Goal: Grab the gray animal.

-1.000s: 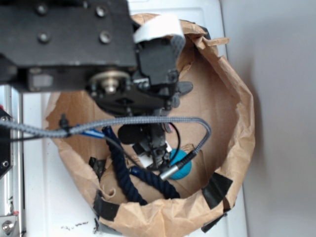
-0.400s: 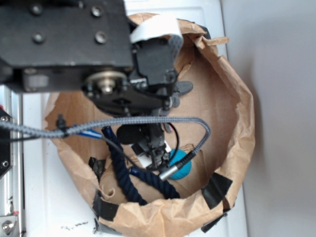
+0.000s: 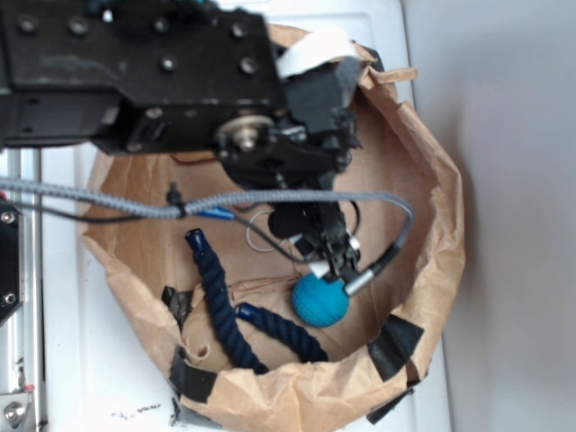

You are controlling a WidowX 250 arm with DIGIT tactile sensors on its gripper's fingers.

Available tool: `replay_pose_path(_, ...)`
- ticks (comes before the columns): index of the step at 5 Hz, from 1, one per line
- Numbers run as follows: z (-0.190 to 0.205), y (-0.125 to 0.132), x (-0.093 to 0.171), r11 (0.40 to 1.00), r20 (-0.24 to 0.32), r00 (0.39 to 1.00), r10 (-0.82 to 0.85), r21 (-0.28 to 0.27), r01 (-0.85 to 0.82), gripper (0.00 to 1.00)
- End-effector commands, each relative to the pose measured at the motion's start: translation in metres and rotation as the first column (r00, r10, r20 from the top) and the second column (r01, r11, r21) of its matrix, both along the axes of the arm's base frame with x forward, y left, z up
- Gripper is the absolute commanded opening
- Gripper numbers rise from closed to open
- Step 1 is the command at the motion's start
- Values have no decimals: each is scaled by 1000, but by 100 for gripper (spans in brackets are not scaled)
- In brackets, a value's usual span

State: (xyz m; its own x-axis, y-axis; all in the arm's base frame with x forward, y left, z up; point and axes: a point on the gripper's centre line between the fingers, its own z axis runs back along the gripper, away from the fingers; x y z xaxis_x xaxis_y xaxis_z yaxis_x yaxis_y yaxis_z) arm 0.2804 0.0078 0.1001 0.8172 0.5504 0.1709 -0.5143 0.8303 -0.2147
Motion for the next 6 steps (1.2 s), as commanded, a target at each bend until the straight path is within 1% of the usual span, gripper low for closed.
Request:
replay_pose_path(1, -27, 23, 15, 998, 72, 997, 36, 56, -40, 100)
replay_pose_path(2, -52, 15, 28, 993, 36, 999, 35, 110, -39, 100)
replay_pose_path(3, -71, 13, 27, 984, -45, 999, 6, 177, 2, 100)
replay_pose_path(4, -67, 15, 21, 977, -28, 999, -28, 212, 33, 0)
replay_pose_path(5, -49, 18, 19, 985, -9, 999, -36, 168, 37, 0)
replay_pose_path(6, -17, 19, -7, 994, -17, 999, -41, 98, 43, 0)
